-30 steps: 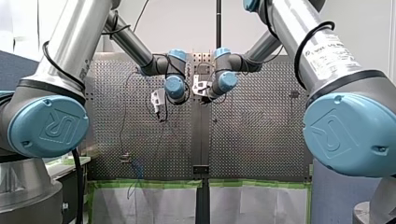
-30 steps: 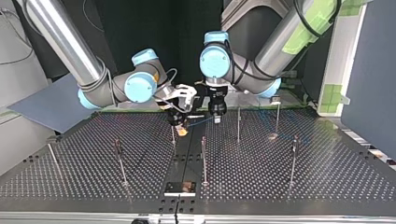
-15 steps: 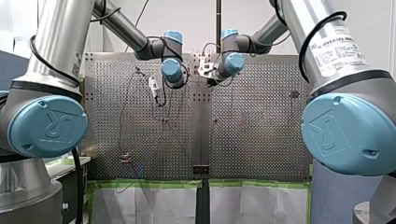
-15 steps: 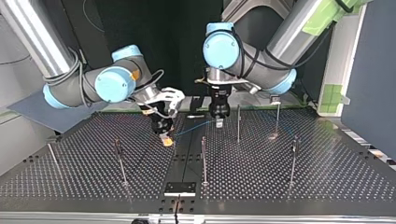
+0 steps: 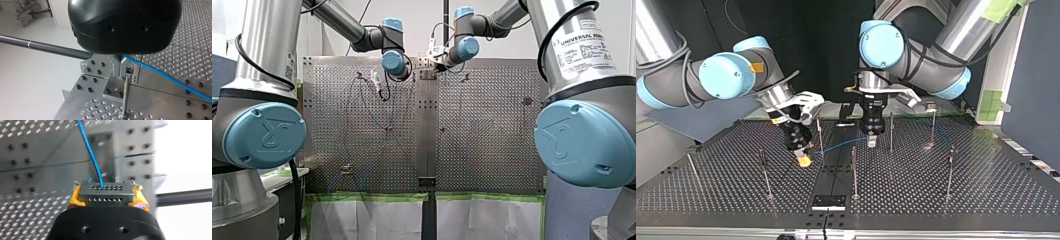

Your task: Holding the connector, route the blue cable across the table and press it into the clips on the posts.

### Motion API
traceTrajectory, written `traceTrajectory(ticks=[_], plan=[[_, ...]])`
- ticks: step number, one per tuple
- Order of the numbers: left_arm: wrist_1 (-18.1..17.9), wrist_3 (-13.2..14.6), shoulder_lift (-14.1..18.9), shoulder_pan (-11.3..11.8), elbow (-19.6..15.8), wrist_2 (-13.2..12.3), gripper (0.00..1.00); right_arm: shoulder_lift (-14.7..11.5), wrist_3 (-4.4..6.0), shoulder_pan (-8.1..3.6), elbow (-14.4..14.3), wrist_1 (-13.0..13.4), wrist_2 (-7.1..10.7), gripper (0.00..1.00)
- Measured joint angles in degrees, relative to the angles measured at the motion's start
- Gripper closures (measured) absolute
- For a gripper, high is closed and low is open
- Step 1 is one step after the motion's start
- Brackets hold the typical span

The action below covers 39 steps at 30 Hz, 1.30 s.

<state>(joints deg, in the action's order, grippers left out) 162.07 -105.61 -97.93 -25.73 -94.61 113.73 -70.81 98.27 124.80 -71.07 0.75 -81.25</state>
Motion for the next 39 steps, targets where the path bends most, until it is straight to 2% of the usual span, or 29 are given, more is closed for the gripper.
traceTrajectory(ticks=[4, 7, 15, 20, 26, 32, 39], plan=[[0.6, -0.2, -2.0, 0.2, 1.2, -1.1, 1.0, -1.9, 0.07, 0.0, 0.0, 0.0, 0.92, 1.0], [0.3, -0.3, -3.5, 0.5, 1.5, -0.8, 1.0, -2.0, 0.1, -0.01, 0.0, 0.0, 1.32, 1.0], [0.1, -0.3, -4.8, 1.8, 1.8, -0.5, 1.0, 0.4, 0.24, -0.04, 0.0, -0.2, 1.52, 1.0], [-0.4, -0.4, -4.8, 2.7, 1.9, -1.1, 1.0, 1.6, 0.27, -0.29, 0.0, -0.2, 1.53, 1.0], [-1.7, -0.7, -5.0, 3.7, 2.3, -3.2, 1.0, 2.4, 0.27, -0.96, 0.0, 0.0, 1.58, 1.0], [-1.6, -1.2, -6.8, 5.0, 3.9, -5.0, 1.0, 3.3, 0.42, -1.75, 0.0, 0.2, 1.76, 1.0], [-2.2, -1.3, -7.3, 8.2, 5.0, -7.5, 1.0, 3.6, 0.52, -2.97, 0.2, 0.6, 2.53, 1.0]])
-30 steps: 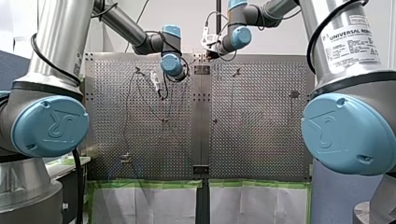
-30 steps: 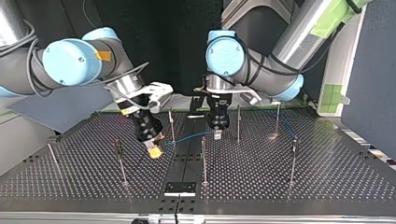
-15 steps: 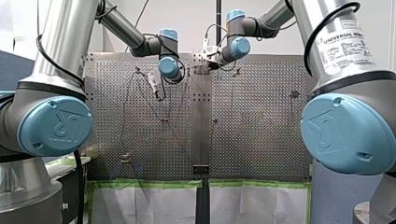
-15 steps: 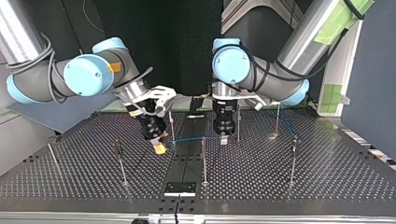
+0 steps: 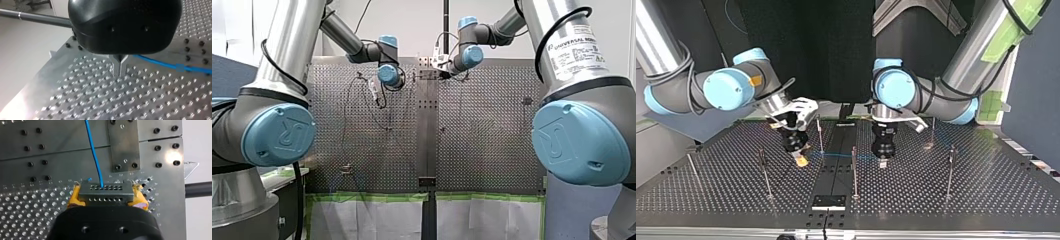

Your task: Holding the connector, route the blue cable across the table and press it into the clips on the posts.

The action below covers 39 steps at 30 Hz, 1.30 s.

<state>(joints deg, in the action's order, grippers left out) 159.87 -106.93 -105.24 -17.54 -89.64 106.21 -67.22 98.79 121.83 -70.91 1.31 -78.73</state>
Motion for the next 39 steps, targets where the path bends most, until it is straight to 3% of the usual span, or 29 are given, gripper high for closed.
traceTrajectory(ticks=[4, 10, 17, 26, 27, 28, 29, 31, 32, 34, 39], plan=[[-0.2, 0.0, -0.3, 1.4, 0.6, -1.6, 1.0, 0.4, 0.01, -0.62, 0.3, 0.1, 0.42, 1.0], [-0.5, 0.2, -1.7, 1.6, 1.1, -2.7, 1.0, 0.7, 0.01, -1.64, 0.7, 0.2, 0.64, 1.0], [-0.6, 0.1, -1.9, 1.8, 1.3, -2.9, 1.0, 1.0, 0.24, -2.93, 0.7, 0.5, 1.18, 1.0], [0.6, 0.3, -1.8, 1.4, 1.3, -2.9, 1.0, 1.2, 0.37, -3.53, 0.7, 0.5, 2.01, 1.0], [0.9, 0.3, -1.8, 1.3, 1.3, -2.9, 0.97, 1.2, 0.37, -3.55, 0.7, 0.4, 2.03, 1.0], [1.3, 0.3, -1.8, 1.2, 1.3, -2.8, 0.74, 1.2, 0.37, -3.57, 0.7, 0.4, 2.05, 1.0], [1.7, 0.3, -1.7, 1.1, 1.2, -2.8, 0.74, 1.2, 0.37, -3.57, 0.7, 0.4, 2.06, 1.0], [2.6, 0.3, -1.2, 0.8, 1.2, -2.5, 0.48, 1.2, 0.37, -3.58, 0.7, 0.3, 2.07, 1.0], [2.9, 0.4, -0.9, 0.7, 1.1, -2.4, 0.48, 1.2, 0.37, -3.57, 0.7, 0.3, 2.07, 1.0], [3.9, 0.4, 0.0, 0.5, 0.8, -2.1, 0.23, 1.2, 0.34, -3.57, 0.7, 0.2, 2.07, 1.0], [6.4, 0.8, 2.4, -0.2, 0.0, -0.3, 0.16, 1.2, 0.29, -3.57, 0.7, 0.1, 2.13, 1.0]])
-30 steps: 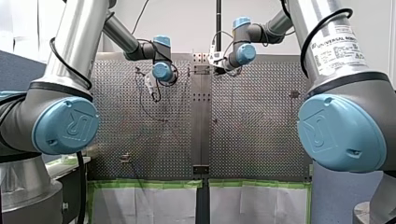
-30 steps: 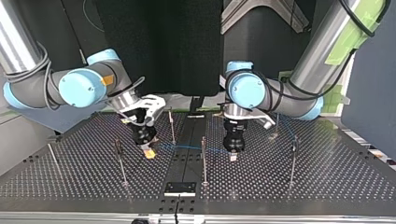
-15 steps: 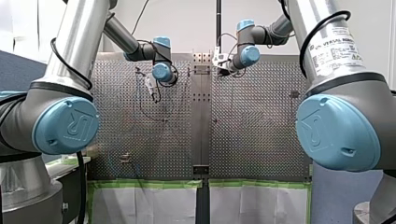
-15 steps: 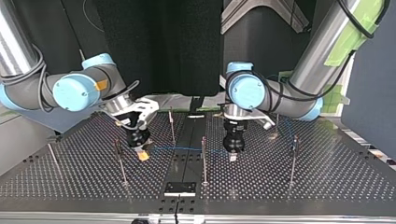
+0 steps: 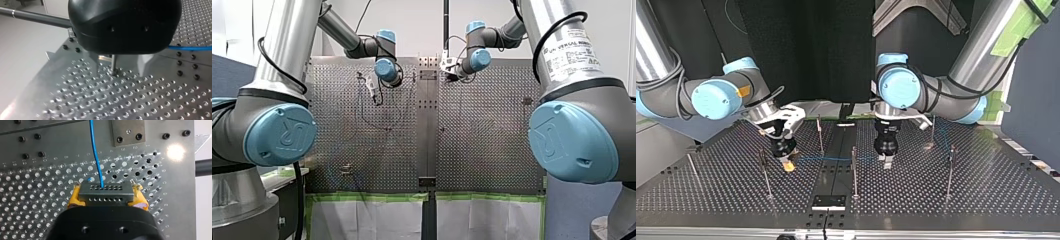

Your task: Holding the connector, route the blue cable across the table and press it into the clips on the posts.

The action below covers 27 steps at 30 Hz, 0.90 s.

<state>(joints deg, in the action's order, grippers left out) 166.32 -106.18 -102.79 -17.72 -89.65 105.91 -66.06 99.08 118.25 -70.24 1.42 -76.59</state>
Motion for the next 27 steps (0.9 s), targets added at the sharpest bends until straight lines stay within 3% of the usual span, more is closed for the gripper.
traceTrajectory(ticks=[1, 8, 11, 13, 18, 27], plan=[[0.6, 0.1, 0.6, -0.2, -0.2, 0.3, 0.12, 0.0, 0.0, -0.01, 0.0, 0.0, 0.01, 1.0], [4.4, -0.6, 2.8, -1.6, -1.5, 0.2, 0.12, -0.4, 0.07, -0.01, 0.0, -0.1, 0.03, 1.0], [6.0, -1.2, 3.0, -2.2, -2.3, -1.1, 0.12, -0.6, 0.08, -0.03, 0.0, -0.2, 0.03, 1.0], [6.7, -1.2, 3.1, -2.5, -2.6, -2.2, 0.0, -0.6, 0.08, -0.03, 0.0, -0.2, 0.03, 1.0], [7.2, -1.2, 4.0, -3.0, -3.0, -4.7, 0.0, -0.6, 0.08, -0.03, 0.0, -0.3, 0.04, 1.0], [7.3, -1.5, 6.3, -4.3, -3.3, -3.5, 0.0, -0.6, -0.1, -0.13, 0.0, -0.4, -0.05, 1.0]])
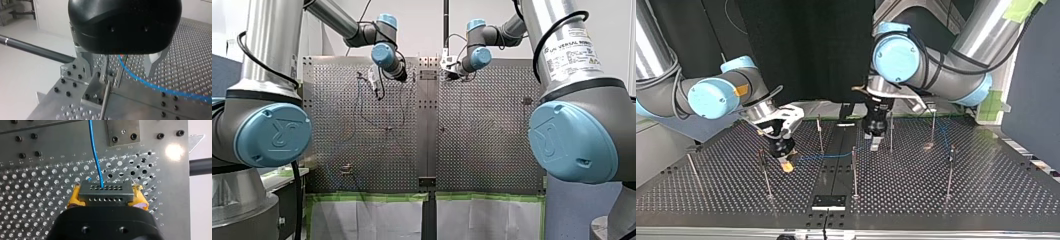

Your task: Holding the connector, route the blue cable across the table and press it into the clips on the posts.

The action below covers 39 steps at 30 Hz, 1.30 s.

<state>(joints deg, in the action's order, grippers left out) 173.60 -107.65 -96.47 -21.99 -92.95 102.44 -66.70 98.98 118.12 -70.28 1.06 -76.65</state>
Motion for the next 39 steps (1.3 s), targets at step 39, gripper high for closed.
traceTrajectory(ticks=[39], plan=[[2.3, 7.2, -9.2, -13.8, 12.2, 14.5, 0.0, 0.1, 0.42, -1.61, 0.0, -0.3, -0.44, 1.0]])
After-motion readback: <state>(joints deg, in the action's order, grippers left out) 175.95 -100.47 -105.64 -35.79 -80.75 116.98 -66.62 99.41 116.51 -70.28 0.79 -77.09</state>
